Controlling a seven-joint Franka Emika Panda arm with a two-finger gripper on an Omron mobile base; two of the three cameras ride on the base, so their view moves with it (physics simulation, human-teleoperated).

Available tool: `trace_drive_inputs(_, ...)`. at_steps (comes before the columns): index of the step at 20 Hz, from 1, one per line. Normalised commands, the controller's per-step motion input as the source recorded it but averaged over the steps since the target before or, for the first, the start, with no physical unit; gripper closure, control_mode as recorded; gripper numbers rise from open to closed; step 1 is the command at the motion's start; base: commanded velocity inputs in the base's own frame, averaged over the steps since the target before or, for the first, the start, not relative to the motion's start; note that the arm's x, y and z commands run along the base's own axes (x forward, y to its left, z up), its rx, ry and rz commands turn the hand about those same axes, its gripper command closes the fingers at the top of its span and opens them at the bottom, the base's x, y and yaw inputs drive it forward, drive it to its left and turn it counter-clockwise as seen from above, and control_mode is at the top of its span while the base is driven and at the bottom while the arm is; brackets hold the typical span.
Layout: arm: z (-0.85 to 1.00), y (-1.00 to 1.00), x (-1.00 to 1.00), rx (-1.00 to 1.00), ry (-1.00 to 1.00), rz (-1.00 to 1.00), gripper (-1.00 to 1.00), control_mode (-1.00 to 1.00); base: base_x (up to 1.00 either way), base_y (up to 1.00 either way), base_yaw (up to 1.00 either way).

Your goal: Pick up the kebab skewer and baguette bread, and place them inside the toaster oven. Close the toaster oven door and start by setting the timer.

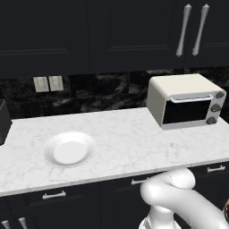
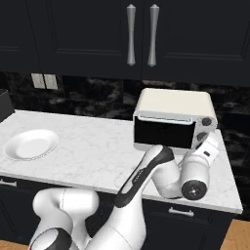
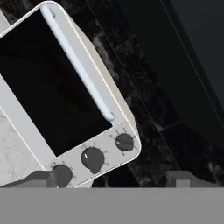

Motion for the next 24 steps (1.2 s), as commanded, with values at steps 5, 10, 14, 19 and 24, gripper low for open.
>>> trace_drive_inputs(5,-0.09,-0.05,0.44,-0.01,-0.06,0.17,-1.0,-1.0,0.0,0.0,0.0)
trace_drive_inputs(10,-0.06,-0.24,0.32,-0.02,-0.04,0.17,-1.0,-1.0,0.0,0.0,0.0)
trace_drive_inputs(14,-0.13,-0.13,0.31,-0.11,-0.01,0.02,-1.0,-1.0,0.0,0.0,0.0)
trace_drive_inputs(19,-0.17,0.0,0.19,-0.18,0.0,0.0,-1.0,-1.0,0.0,0.0,0.0)
trace_drive_inputs(24,-0.17,0.0,0.27,-0.14,0.0,-0.01,-1.0,-1.0,0.0,0.0,0.0)
